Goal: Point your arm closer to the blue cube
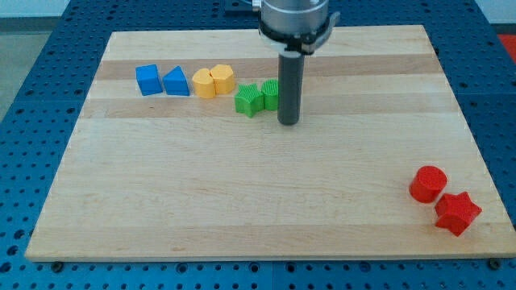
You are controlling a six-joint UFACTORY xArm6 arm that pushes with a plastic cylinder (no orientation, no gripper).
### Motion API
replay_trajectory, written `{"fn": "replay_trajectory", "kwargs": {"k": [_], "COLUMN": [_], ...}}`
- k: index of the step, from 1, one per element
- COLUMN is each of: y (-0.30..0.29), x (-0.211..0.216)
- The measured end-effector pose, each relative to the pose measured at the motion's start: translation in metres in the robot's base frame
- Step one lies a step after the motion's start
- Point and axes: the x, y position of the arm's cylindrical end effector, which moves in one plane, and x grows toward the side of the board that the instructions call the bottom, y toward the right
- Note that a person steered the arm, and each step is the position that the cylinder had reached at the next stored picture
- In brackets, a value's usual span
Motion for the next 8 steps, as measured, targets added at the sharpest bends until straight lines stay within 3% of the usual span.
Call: {"fn": "replay_trajectory", "kwargs": {"k": [1,3,6,8], "y": [-0.006,-0.069,-0.221,-0.241], "x": [0.033,0.038,0.038,-0.026]}}
